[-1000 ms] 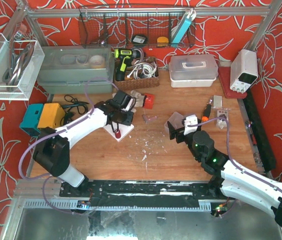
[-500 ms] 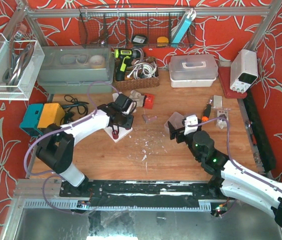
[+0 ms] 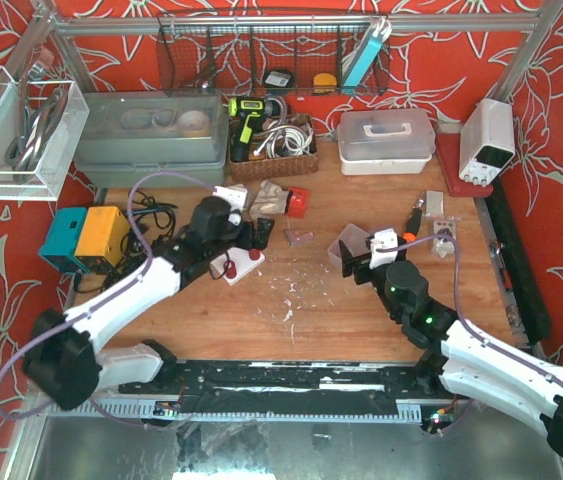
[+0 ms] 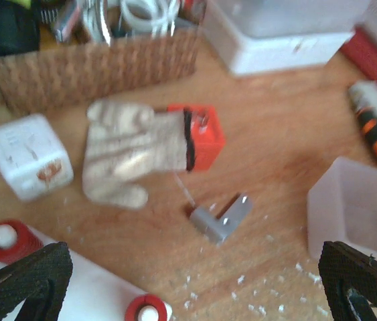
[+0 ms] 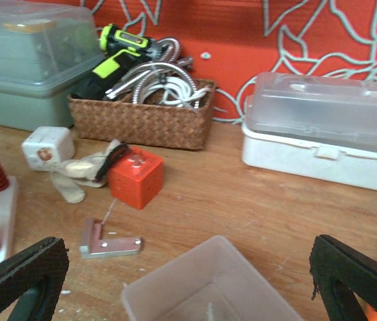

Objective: Install the large spring

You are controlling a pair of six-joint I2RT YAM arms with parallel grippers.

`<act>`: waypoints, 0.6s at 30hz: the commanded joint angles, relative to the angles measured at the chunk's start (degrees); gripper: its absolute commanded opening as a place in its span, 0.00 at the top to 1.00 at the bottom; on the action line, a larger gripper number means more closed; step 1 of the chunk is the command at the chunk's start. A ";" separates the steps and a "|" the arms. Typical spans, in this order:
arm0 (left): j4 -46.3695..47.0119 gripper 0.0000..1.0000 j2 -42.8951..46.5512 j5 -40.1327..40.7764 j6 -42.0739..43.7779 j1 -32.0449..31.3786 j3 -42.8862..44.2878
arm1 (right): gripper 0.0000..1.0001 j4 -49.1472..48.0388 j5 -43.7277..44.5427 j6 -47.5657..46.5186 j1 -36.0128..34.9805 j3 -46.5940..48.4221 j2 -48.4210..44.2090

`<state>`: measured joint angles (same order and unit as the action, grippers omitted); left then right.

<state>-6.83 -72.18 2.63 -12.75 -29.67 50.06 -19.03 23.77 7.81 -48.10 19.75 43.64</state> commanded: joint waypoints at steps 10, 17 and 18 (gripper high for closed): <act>60.10 0.01 22.52 17.06 23.20 2.89 -41.12 | 0.01 -4.41 14.01 -15.10 9.23 3.33 0.43; 58.93 0.01 16.67 10.50 20.81 16.03 -45.99 | 0.01 -5.46 8.93 -21.51 18.68 1.42 3.06; 59.97 0.01 13.85 9.08 20.79 17.58 -46.40 | 0.01 -6.42 8.32 -21.48 19.93 0.33 3.41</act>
<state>45.80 -52.71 14.31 6.57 -16.56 5.39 -22.17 33.95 -9.54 -31.83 21.98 46.04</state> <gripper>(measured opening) 0.992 0.989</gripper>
